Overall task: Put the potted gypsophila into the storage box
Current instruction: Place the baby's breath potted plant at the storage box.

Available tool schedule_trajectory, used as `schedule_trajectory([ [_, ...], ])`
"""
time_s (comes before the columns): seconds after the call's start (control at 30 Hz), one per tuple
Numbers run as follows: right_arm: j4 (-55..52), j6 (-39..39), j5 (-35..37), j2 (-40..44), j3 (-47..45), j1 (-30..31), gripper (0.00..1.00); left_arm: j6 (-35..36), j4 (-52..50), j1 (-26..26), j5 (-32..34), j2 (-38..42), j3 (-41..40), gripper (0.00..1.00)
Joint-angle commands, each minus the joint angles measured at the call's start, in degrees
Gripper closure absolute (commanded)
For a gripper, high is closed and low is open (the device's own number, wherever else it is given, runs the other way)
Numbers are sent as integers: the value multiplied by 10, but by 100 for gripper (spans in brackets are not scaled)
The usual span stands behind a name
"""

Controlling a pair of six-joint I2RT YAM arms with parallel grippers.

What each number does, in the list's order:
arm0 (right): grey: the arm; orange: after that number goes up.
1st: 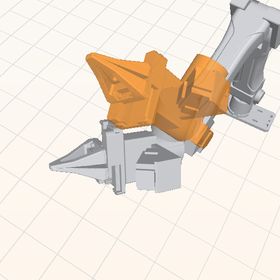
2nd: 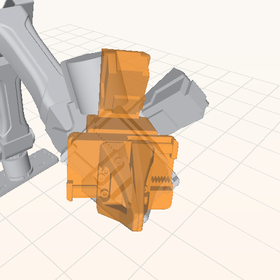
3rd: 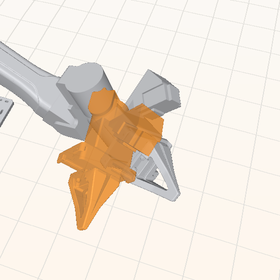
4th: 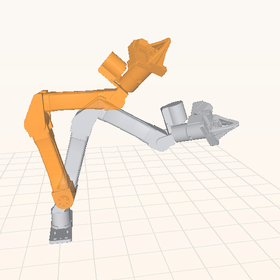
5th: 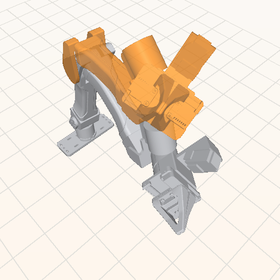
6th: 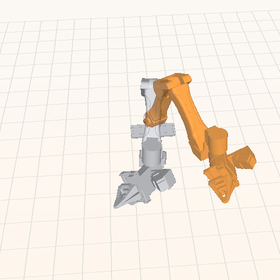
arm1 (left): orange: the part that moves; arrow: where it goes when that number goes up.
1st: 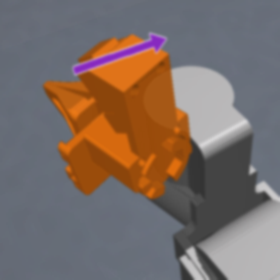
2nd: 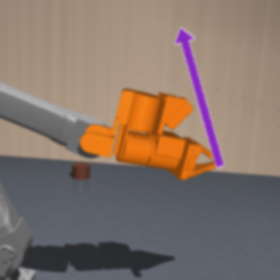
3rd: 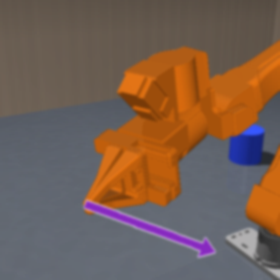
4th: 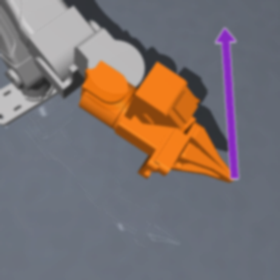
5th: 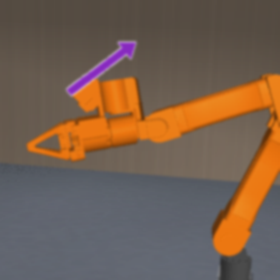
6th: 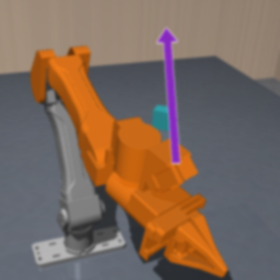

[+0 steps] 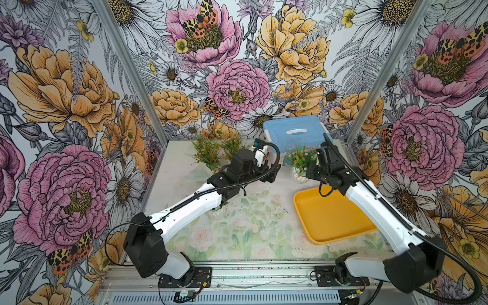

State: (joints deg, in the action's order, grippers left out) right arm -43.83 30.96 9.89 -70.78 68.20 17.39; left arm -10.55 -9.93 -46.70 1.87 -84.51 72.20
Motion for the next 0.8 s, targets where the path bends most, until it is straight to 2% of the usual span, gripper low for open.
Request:
schedule_trajectory([
  [0.0,21,-3,-10,62,-32,-37,100,-13,21,-44,60,-8,20,1],
  [0.17,-4,-17,-43,112,-83,-120,100,-32,23,-95,65,-23,21,1],
  [0.33,-9,-21,-82,145,-124,-220,100,-31,41,-123,84,-45,36,1],
  [0.57,-9,-30,-120,150,-167,-353,100,5,40,-127,95,-82,78,1],
  [0.77,2,-52,-118,116,-180,-402,100,32,22,-112,76,-107,110,1],
])
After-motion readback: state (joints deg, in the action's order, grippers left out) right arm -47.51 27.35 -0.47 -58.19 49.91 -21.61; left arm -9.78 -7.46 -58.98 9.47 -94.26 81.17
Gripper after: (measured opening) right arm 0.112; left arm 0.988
